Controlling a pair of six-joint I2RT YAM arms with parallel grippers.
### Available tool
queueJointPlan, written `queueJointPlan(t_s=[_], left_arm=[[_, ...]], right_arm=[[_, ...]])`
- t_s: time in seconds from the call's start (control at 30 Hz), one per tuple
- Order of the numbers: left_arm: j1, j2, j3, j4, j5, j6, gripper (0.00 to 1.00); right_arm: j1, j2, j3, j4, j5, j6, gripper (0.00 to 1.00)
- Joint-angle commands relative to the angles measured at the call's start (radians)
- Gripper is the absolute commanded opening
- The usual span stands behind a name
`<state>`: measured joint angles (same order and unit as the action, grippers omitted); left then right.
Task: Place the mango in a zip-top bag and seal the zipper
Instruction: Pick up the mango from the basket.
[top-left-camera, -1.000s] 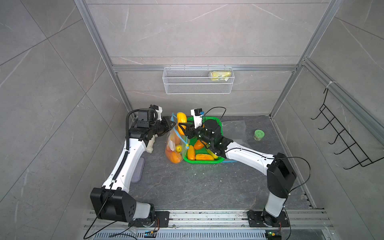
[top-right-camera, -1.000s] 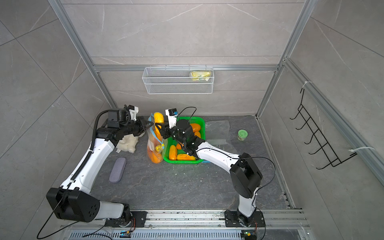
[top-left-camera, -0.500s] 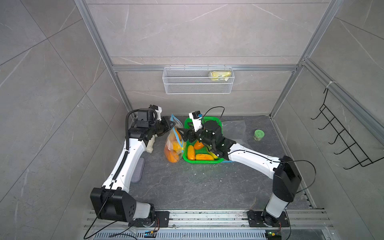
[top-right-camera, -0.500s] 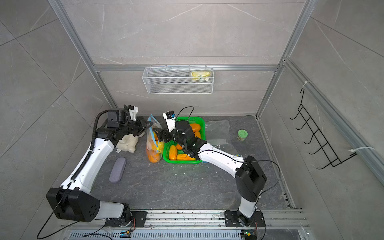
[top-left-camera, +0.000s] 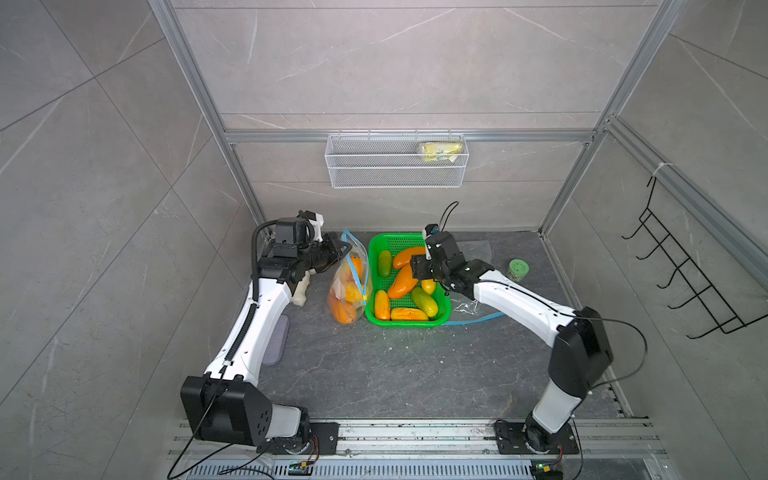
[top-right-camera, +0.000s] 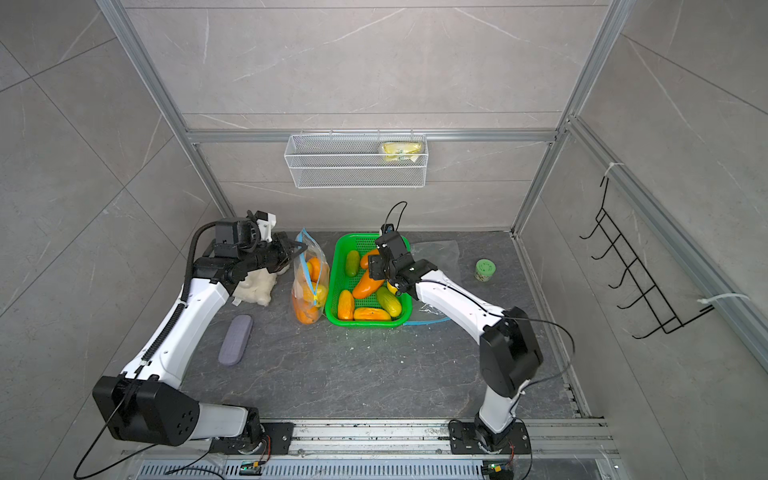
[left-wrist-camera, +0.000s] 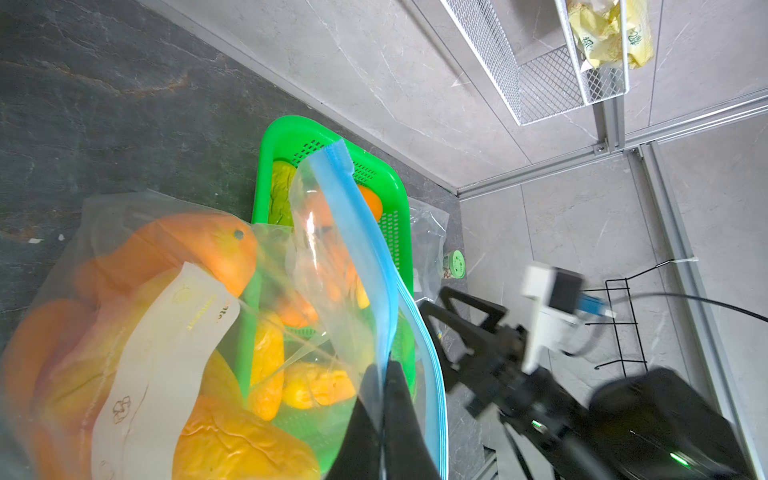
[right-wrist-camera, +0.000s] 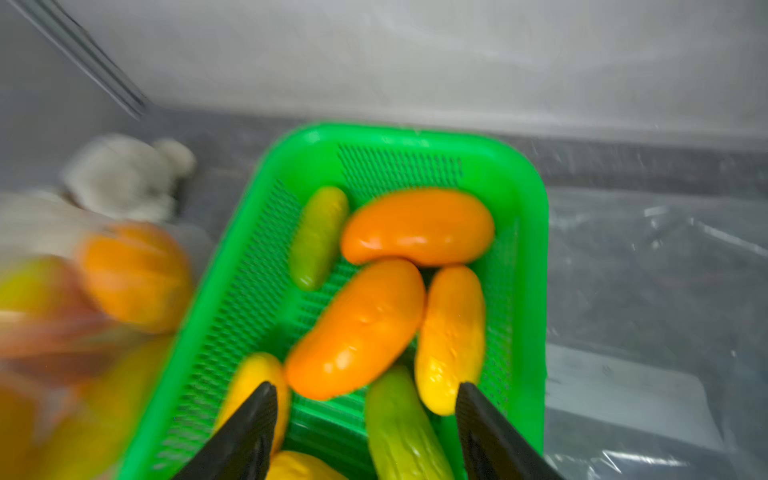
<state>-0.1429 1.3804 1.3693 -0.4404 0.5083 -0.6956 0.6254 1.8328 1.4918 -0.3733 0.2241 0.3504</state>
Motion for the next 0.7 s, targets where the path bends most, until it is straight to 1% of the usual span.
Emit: queueJointPlan(t_s=[0.0, 0.07, 0.2, 0.33, 0.4, 0.5, 0.67], left_arm=[[0.006, -0.035, 0.011, 0.072, 0.043, -0.017, 0.0], [0.009, -0.04, 0.008, 0.062, 0.033, -0.01, 0.0], [0.012, -0.049, 0.001, 0.051, 0.018, -0.003, 0.0], [0.014, -0.05, 0.001, 0.051, 0.019, 0.0, 0.0], [0.014, -0.05, 0.0, 0.049, 0.02, -0.002, 0.0], [0.014, -0.053, -0.003, 0.049, 0.019, 0.002, 0.0], [0.016, -0.062, -0.009, 0.042, 0.015, 0.01, 0.0]], right_arm=[[-0.002, 0.089, 0.106, -0.192, 0.09, 0.046, 0.64], [-0.002, 0.151, 0.162, -0.24, 0.142, 0.057, 0.61], [-0.006, 0.27, 0.265, -0.316, 0.183, 0.069, 0.61], [-0.013, 0.361, 0.347, -0.349, 0.177, 0.077, 0.61], [-0.015, 0.415, 0.417, -0.398, 0.207, 0.087, 0.61], [-0.016, 0.48, 0.513, -0.457, 0.203, 0.095, 0.61], [-0.016, 0.577, 0.637, -0.56, 0.27, 0.109, 0.61]])
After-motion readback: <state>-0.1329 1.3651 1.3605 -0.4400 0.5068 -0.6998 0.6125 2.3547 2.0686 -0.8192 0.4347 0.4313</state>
